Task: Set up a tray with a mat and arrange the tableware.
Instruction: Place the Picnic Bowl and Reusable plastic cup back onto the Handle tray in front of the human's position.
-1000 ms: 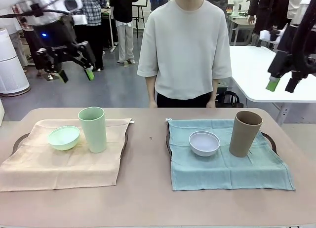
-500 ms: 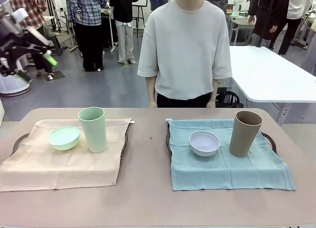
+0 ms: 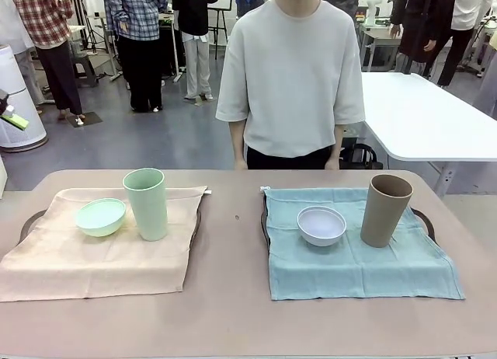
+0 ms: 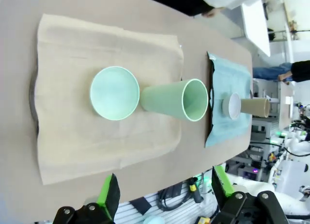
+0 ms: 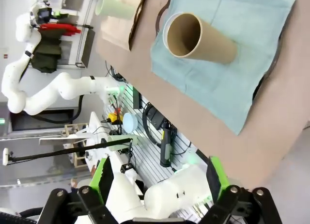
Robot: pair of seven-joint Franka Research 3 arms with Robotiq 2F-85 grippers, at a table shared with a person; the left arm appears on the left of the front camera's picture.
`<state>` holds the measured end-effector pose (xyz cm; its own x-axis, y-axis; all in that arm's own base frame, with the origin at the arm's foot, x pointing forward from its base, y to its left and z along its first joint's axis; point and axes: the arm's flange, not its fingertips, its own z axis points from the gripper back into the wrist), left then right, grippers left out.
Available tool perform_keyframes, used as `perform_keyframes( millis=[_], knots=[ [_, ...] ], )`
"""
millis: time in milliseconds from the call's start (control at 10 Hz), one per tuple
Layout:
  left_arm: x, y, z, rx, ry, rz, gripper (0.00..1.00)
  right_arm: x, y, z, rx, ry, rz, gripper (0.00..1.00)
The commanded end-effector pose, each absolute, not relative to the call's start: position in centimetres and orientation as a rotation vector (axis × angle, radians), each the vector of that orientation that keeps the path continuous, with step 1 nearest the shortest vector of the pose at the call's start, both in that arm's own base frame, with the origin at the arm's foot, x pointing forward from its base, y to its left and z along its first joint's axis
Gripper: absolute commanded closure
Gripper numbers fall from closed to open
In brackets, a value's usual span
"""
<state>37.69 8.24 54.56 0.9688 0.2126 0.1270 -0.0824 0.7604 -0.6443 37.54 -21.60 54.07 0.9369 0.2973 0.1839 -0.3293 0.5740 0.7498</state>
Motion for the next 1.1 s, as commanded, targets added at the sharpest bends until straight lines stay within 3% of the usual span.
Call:
perform_keyframes(
  millis=[0, 100, 200, 400, 500, 1000],
  knots=[
    [38.5, 6.0, 55.7, -0.733, -0.186, 0.171, 0.0, 38.1, -20.4, 54.6, 0.879, -0.034, 0.393, 0.0],
    [38.5, 6.0, 55.7, -0.733, -0.186, 0.171, 0.0, 37.5, -21.6, 54.1, 0.887, -0.039, 0.367, 0.0],
    [37.9, 7.5, 54.9, -0.7, -0.197, 0.161, 0.0, 38.1, -23.2, 54.3, 1.076, -0.068, 0.314, 0.0],
    [37.7, 13.3, 54.3, -1.015, -0.118, 0.126, 0.0, 36.5, -29.2, 53.3, 1.295, -0.091, 0.263, 0.0],
    [37.8, 15.2, 53.8, -1.067, -0.079, 0.116, 0.0, 35.5, -30.4, 52.7, 1.36, -0.104, 0.258, 0.0],
    [35.8, 19.1, 52.6, -1.358, -0.149, 0.026, 0.0, 32.4, -33.4, 50.8, 1.41, -0.11, 0.159, 0.0]
  ],
)
